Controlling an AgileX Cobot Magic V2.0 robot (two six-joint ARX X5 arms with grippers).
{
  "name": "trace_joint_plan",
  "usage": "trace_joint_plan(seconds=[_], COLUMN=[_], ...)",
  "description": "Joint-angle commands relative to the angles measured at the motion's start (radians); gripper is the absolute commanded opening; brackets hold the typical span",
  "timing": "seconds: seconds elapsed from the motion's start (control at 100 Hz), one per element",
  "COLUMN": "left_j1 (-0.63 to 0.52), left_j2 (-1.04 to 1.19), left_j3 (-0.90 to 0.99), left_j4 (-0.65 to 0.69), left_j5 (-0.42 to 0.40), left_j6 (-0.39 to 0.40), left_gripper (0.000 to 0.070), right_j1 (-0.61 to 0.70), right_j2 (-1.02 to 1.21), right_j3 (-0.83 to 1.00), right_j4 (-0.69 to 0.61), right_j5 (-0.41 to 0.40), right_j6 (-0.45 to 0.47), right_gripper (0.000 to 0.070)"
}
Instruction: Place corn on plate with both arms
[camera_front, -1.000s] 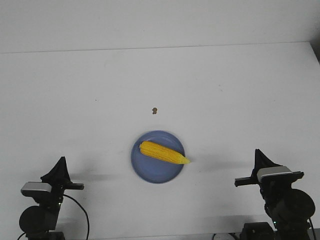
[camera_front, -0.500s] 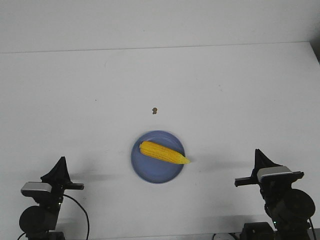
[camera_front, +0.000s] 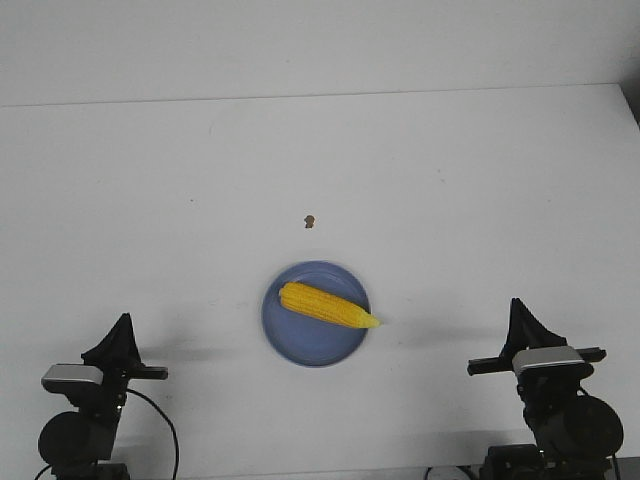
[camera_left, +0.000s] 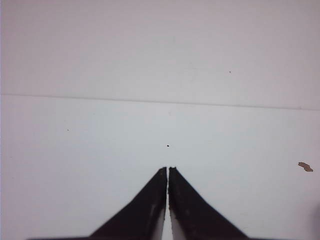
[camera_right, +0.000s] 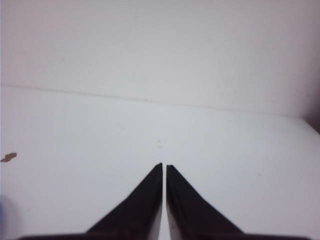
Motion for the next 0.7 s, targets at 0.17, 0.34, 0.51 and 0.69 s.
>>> trace_joint_plan(seconds=[0.17, 0.34, 0.51, 0.69], left_j1=[0.001, 0.001, 0.001, 0.001], left_j2=[-0.001, -0.001, -0.001, -0.001], left_j3=[-0.019, -0.019, -0.019, -0.019], left_j4=[0.01, 0.007, 0.004, 0.003], left_j5=[-0.002, -0.002, -0.002, -0.002], left_j6=[-0.007, -0.007, -0.007, -0.007], left_gripper=[0.0013, 0.0013, 0.0013, 0.0013], right_j1=[0.001, 0.002, 0.002, 0.002], right_j2=[-0.079, -0.079, -0.079, -0.079], right_j3=[-0.172, -0.266, -0.336, -0.389], right_j4=[0.106, 0.253, 0.394, 0.478], right_j5=[0.003, -0.004, -0.005, -0.004], right_j6=[0.04, 0.074, 0.102, 0.117], right_gripper=[0.0019, 0.0019, 0.0019, 0.0019])
